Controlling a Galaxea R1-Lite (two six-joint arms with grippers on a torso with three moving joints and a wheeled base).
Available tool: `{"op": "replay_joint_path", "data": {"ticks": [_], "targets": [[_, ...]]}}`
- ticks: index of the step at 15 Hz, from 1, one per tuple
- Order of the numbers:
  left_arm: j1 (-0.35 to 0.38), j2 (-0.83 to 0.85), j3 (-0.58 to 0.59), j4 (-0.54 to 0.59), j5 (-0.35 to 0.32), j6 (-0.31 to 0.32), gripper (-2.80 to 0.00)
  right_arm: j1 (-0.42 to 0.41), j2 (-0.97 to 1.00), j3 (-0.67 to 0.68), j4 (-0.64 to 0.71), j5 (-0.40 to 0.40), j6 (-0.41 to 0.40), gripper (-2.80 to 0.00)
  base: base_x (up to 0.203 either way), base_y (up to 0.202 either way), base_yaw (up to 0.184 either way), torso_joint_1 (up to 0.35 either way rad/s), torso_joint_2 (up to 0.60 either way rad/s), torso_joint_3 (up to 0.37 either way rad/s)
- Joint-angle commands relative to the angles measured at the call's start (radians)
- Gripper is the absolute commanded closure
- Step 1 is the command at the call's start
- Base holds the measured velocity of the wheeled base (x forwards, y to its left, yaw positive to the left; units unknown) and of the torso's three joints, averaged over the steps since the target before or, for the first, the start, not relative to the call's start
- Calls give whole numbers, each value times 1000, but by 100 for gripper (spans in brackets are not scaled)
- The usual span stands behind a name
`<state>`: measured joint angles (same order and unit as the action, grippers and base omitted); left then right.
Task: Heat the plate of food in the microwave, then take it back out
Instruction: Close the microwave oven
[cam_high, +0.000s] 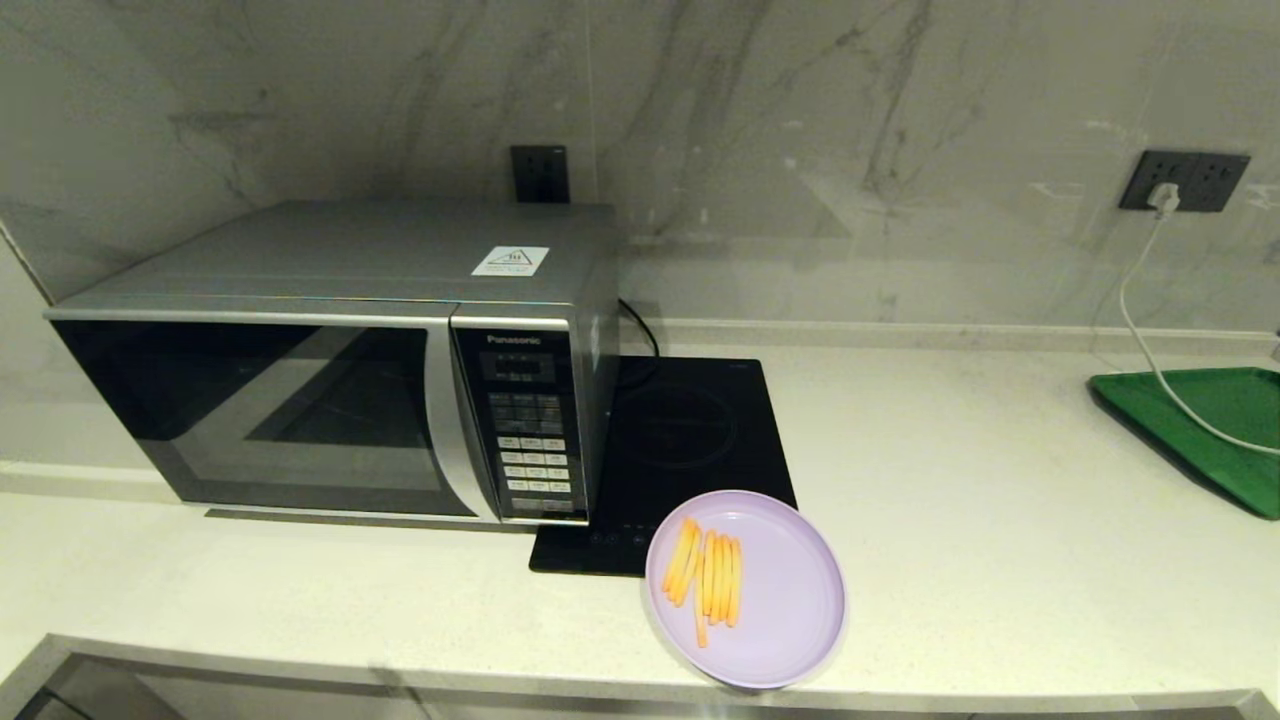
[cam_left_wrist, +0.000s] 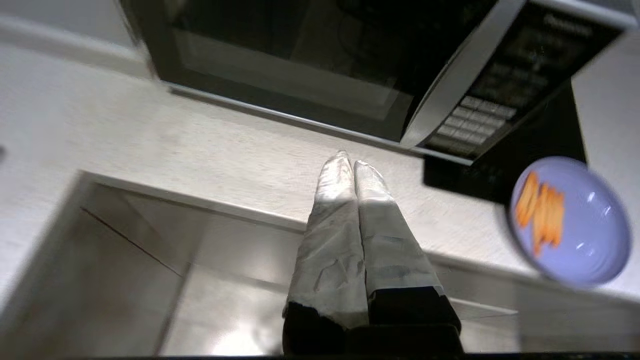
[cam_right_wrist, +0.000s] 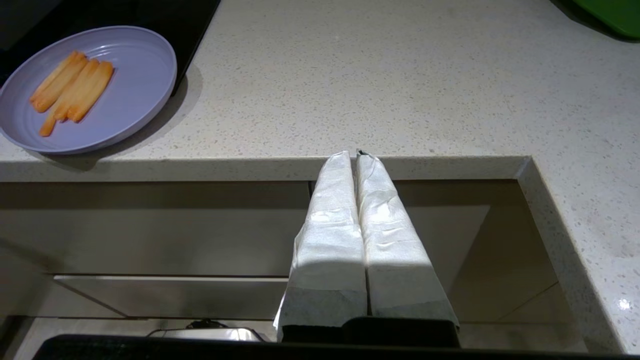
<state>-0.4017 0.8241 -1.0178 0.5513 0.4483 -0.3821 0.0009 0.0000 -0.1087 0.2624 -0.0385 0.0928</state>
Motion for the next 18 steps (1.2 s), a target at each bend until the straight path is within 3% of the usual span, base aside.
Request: {"op": "replay_joint_path", "data": {"ticks": [1,2,3,7,8,11,15,17,18], "targets": [[10,-275,38,34,5,243,0,1,0,0,1,-1,1,0,0,0,0,0,0,0],[56,-325,40,29,0,357,0,1,1,0,1,-1,1,0,0,0,0,0,0,0],[118,-355,42,20,-26,408,0,1,0,0,1,0,1,0,0,0,0,0,0,0],[338,-515,79,67,-314,461,0,1,0,0,1,-1,1,0,0,0,0,0,0,0],[359,-553,112,82,-361,462,0,1,0,0,1,-1,1,0,0,0,0,0,0,0],[385,-652,165,93,-401,469,0,1,0,0,1,-1,1,0,0,0,0,0,0,0],[398,-827,318,97,-485,532,0,1,0,0,1,0,1,0,0,0,0,0,0,0],[399,-825,443,71,-474,471,0,1,0,0,1,-1,1,0,0,0,0,0,0,0],[400,-824,539,0,-472,459,0,1,0,0,1,0,1,0,0,0,0,0,0,0]]}}
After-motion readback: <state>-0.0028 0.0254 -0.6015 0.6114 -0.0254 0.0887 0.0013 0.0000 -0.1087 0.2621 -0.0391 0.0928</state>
